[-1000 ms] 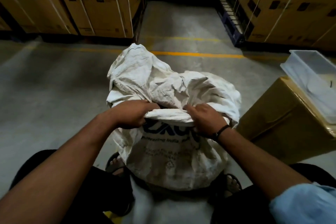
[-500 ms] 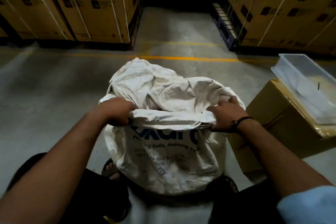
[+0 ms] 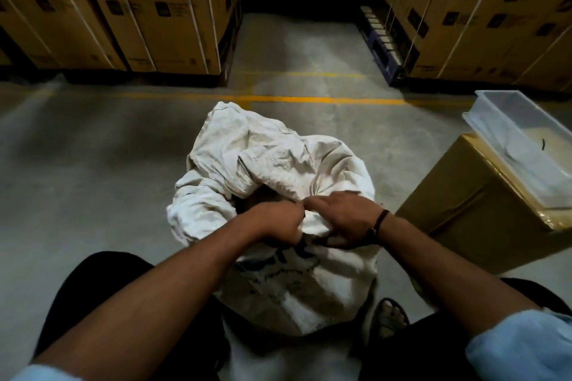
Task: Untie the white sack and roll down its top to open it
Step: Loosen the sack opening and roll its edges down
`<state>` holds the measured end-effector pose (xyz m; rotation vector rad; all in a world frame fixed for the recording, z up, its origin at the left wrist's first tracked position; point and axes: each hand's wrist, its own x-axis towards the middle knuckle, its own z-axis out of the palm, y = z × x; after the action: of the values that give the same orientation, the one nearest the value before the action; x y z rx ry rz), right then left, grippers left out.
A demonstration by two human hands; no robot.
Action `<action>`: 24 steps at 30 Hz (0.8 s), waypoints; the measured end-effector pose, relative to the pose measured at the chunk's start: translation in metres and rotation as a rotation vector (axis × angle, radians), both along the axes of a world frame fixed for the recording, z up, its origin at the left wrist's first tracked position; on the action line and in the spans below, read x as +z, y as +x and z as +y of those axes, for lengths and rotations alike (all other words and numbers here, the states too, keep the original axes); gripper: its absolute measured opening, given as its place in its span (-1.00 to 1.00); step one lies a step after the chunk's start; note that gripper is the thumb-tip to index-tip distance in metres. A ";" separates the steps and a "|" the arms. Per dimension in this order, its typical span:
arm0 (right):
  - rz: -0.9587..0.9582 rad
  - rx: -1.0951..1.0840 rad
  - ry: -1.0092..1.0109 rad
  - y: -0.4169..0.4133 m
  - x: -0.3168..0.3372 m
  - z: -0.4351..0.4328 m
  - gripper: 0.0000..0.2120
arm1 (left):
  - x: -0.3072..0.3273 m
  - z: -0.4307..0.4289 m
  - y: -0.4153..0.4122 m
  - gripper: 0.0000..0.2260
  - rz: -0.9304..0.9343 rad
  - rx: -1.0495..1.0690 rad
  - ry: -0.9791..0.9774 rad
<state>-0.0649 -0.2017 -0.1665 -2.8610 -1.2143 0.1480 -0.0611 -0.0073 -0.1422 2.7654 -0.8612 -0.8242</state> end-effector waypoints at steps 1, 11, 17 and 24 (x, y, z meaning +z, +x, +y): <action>-0.027 0.004 -0.059 0.000 -0.005 -0.004 -0.29 | -0.002 0.001 -0.004 -0.54 -0.016 -0.005 0.031; -0.882 -0.057 0.132 0.012 0.011 -0.047 -0.79 | -0.017 0.009 -0.011 -0.01 0.123 0.174 -0.300; -0.478 0.032 -0.026 0.012 0.016 -0.046 -0.38 | -0.029 0.003 -0.018 -0.45 -0.388 0.034 -0.045; 0.035 -0.044 -0.102 0.002 0.002 -0.026 -0.05 | -0.056 -0.010 -0.025 -0.35 -0.652 -0.081 -0.188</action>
<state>-0.0631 -0.2273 -0.1650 -2.9555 -1.1696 0.2659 -0.0864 -0.0178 -0.1983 2.8532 -1.0732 0.1820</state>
